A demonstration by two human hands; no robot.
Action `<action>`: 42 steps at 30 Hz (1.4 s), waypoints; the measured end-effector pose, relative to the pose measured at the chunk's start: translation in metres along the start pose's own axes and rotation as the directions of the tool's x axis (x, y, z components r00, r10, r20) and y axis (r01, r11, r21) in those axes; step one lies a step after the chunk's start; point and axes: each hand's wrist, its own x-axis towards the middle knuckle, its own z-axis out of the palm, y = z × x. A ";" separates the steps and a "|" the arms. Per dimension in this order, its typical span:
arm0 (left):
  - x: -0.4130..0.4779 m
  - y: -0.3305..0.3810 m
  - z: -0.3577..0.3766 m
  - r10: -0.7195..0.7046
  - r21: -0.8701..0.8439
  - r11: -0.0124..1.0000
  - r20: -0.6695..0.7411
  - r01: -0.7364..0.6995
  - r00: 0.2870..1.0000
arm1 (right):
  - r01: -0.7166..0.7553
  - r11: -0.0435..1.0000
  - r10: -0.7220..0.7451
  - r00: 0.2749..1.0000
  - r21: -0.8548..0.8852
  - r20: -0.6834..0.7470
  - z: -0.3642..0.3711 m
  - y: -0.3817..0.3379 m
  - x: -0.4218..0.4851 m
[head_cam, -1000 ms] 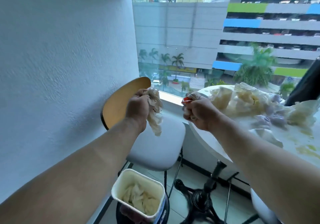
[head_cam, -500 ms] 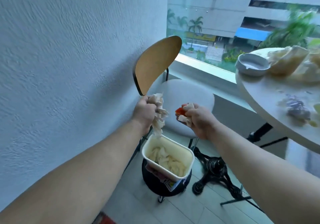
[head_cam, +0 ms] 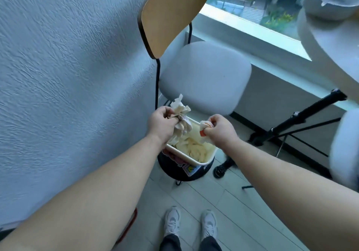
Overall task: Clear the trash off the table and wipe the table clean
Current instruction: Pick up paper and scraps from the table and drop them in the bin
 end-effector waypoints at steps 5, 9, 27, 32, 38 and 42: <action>0.003 -0.041 0.011 -0.135 0.007 0.991 0.086 0.135 0.987 | 0.031 0.991 -0.018 0.995 -0.132 0.097 0.019 0.028 0.014; 0.006 -0.063 0.004 -0.194 0.209 0.962 0.060 0.178 0.979 | 0.070 0.973 -0.044 0.992 -0.221 0.119 0.023 0.039 0.016; 0.003 0.027 -0.016 0.084 0.364 0.927 0.034 -0.091 0.996 | 0.120 0.981 -0.128 0.991 -0.151 -0.042 -0.016 -0.024 -0.001; 0.002 0.081 -0.018 0.193 0.259 0.945 0.046 -0.199 0.980 | 0.180 0.974 -0.196 0.975 -0.140 -0.105 -0.059 -0.071 -0.015; -0.009 0.181 0.017 0.400 0.195 0.887 0.132 -0.420 0.907 | 0.276 0.961 -0.270 0.899 -0.031 -0.345 -0.143 -0.124 -0.042; -0.021 0.226 0.054 0.522 0.163 0.815 0.207 -0.555 0.827 | 0.338 0.941 -0.306 0.824 -0.021 -0.477 -0.195 -0.135 -0.054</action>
